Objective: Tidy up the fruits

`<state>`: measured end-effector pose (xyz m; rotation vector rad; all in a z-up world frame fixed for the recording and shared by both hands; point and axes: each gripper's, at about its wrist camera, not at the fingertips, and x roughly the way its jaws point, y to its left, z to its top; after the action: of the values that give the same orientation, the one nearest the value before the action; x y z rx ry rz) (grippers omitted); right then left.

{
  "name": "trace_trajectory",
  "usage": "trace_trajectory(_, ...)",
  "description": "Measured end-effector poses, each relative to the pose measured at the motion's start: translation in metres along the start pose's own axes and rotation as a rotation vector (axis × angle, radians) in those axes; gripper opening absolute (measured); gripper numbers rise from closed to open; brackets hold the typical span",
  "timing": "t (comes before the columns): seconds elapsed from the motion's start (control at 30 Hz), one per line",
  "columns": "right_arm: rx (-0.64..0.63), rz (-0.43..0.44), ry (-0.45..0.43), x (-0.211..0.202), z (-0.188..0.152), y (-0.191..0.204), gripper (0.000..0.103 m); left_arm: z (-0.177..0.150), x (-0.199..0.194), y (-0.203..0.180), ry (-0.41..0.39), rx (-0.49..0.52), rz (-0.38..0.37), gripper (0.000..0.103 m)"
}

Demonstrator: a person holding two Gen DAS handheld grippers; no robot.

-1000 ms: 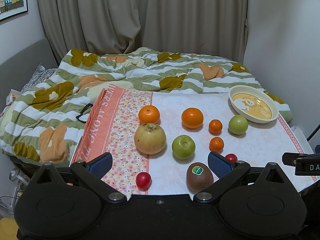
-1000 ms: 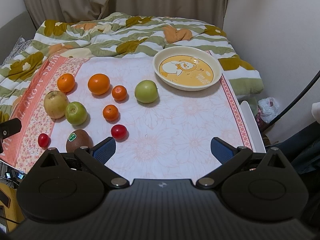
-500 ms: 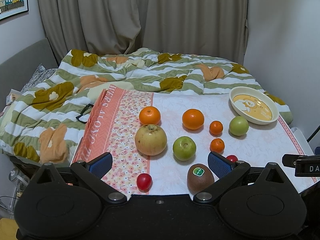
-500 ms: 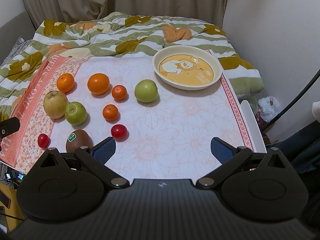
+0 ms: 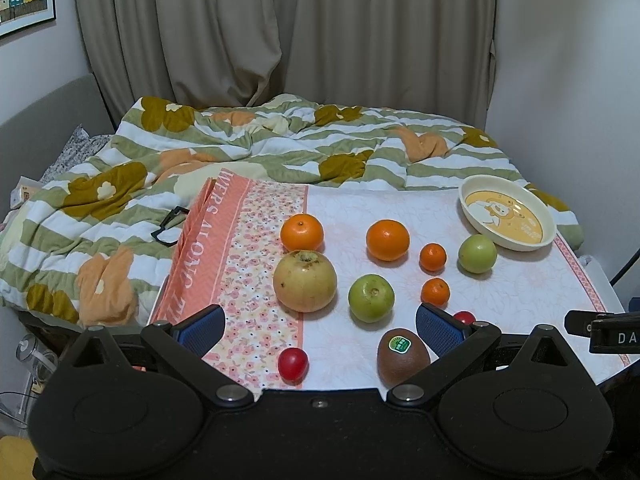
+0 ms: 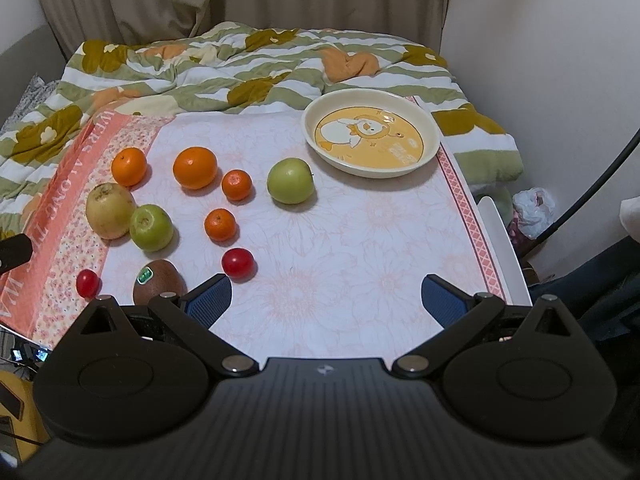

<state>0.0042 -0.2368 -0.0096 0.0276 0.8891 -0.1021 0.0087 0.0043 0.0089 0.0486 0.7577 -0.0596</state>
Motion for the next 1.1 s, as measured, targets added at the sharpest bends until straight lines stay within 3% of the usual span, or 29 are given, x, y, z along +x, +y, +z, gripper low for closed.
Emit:
trace_trajectory(0.23,-0.033,-0.038,-0.002,0.008,-0.001,-0.001,0.103,0.001,0.011,0.002,0.025,0.033,-0.029,0.103)
trace_trajectory(0.43,-0.091,0.007,-0.005,0.029,-0.004,-0.014,0.103,-0.011,0.024,-0.013,0.056,0.073,-0.043,0.103)
trace_trajectory(0.9,-0.437,0.396,-0.049,0.098,0.007,-0.029,0.103,-0.045,0.064,-0.067,0.085,0.028,0.02,0.101)
trace_trajectory(1.1,-0.538,0.493,-0.045,0.123,0.008,-0.021,0.103,-0.057,0.092,-0.082,0.12,-0.003,0.052,0.09)
